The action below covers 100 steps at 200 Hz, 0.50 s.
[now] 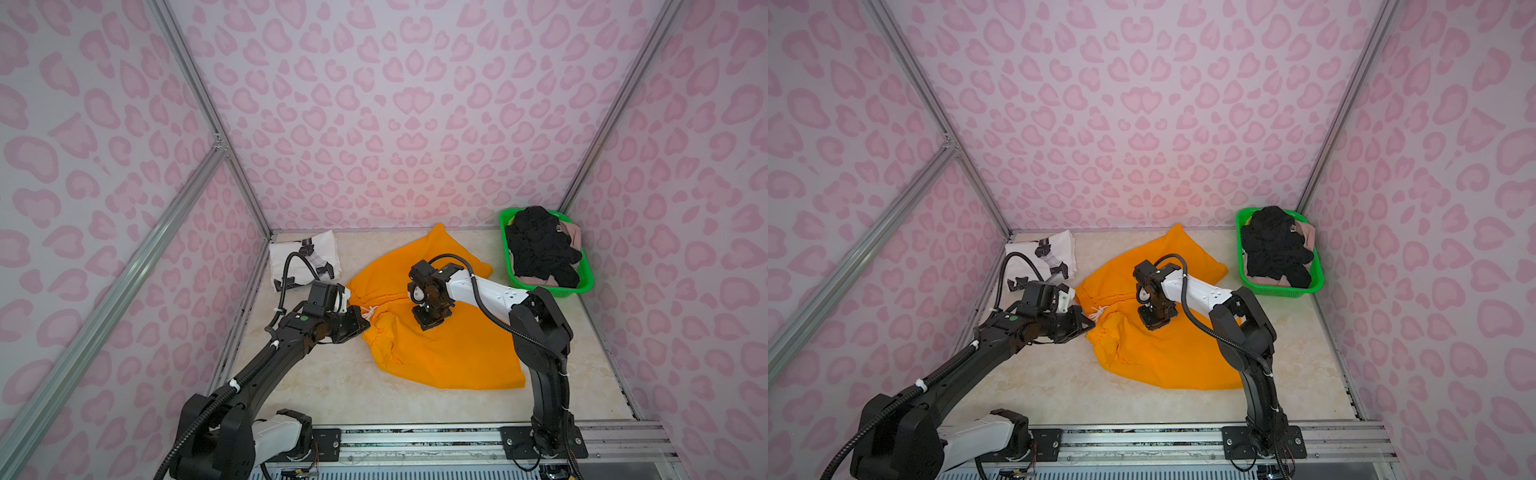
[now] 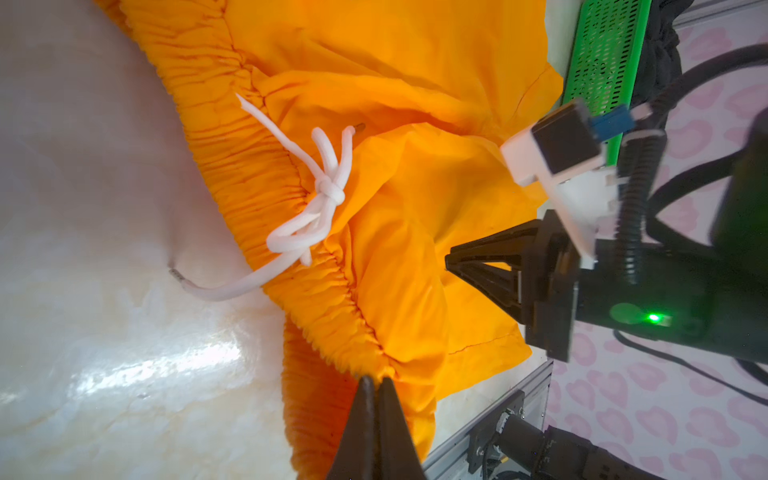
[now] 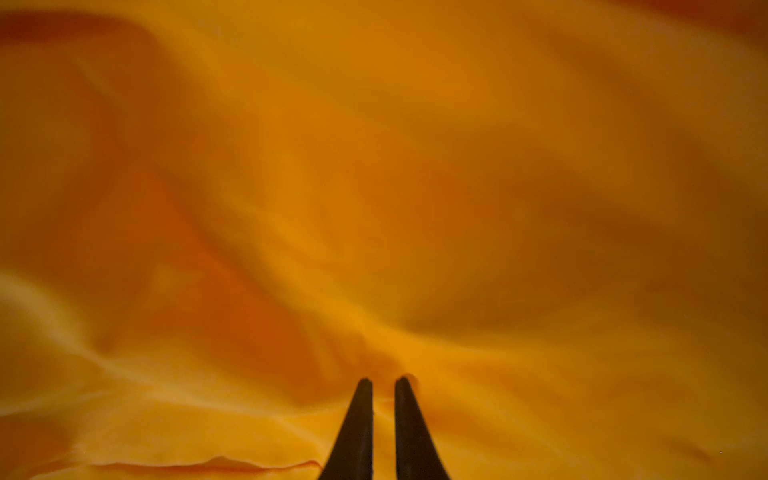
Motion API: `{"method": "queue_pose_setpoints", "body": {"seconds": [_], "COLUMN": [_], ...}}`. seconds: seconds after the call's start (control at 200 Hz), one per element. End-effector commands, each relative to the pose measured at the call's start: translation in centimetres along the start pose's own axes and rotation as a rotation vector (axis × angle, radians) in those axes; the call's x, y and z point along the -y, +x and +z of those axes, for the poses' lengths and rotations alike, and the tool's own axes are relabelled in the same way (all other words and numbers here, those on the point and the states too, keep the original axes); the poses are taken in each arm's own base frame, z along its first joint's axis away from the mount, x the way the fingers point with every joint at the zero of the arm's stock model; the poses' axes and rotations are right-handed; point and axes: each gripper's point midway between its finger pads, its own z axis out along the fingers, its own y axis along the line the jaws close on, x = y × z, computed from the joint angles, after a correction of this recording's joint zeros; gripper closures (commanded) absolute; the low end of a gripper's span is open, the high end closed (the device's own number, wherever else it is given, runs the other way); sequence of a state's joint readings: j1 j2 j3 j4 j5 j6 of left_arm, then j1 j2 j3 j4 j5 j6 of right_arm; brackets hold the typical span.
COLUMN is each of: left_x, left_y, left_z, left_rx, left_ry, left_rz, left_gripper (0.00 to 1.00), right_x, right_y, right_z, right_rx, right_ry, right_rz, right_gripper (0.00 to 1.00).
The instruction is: Fold and stack the mixed laundry pile
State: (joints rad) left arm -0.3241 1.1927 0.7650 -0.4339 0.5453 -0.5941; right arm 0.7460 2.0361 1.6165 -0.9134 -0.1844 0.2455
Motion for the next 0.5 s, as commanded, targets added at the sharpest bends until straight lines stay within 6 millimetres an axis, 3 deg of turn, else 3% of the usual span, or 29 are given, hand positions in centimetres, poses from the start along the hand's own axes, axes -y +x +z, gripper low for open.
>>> {"method": "queue_pose_setpoints", "body": {"seconds": [0.0,0.135,0.315,0.495], "left_x": [0.3,1.3,2.9,4.1], "left_y": [-0.2,-1.0,-1.8,-0.8], "left_z": [-0.9,-1.9,-2.5,-1.3], "left_rx": [0.02,0.051,0.066,-0.02], "left_ry": [-0.015,-0.009,0.024,0.076], "left_rz": [0.04,0.069,0.103,0.126], "left_gripper": [0.97,0.98,0.98,0.98], "right_x": [-2.6,-4.8,-6.8,-9.7], "right_y": [-1.1,-2.4,-0.9,1.0], "right_z": [-1.6,-0.4,3.3,5.3], "right_rx": [0.022,-0.008,-0.107,-0.17], "right_ry": [-0.122,-0.191,-0.219,-0.282], "right_rz": [-0.05,-0.073,-0.093,-0.143], "right_gripper": [0.86,0.86,0.86,0.86]}}
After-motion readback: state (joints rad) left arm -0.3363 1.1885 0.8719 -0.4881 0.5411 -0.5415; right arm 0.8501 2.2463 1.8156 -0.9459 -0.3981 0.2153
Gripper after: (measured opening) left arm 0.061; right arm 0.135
